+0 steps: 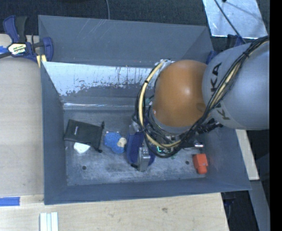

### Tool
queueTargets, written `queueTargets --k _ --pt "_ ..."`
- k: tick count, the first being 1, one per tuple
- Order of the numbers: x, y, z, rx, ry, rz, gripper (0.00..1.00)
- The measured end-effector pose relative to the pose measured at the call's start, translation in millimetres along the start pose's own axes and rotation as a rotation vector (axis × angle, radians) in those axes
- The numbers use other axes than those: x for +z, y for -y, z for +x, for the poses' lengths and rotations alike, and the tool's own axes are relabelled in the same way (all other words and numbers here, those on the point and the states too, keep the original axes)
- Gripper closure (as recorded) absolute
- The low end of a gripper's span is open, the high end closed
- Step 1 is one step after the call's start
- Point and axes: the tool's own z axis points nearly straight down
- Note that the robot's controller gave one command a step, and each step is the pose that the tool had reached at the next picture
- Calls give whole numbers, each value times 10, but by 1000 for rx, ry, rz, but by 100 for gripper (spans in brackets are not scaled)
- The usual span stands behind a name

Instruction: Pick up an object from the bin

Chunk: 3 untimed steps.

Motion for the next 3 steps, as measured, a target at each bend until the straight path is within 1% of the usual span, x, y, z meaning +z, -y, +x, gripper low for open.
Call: queueTargets --k 1,2,3 --pt "996 -244 -611 18 6 -1 0" --pt "949 -236 -625 21 11 -2 100" --pt "-199 -104 -388 13 15 -2 100"
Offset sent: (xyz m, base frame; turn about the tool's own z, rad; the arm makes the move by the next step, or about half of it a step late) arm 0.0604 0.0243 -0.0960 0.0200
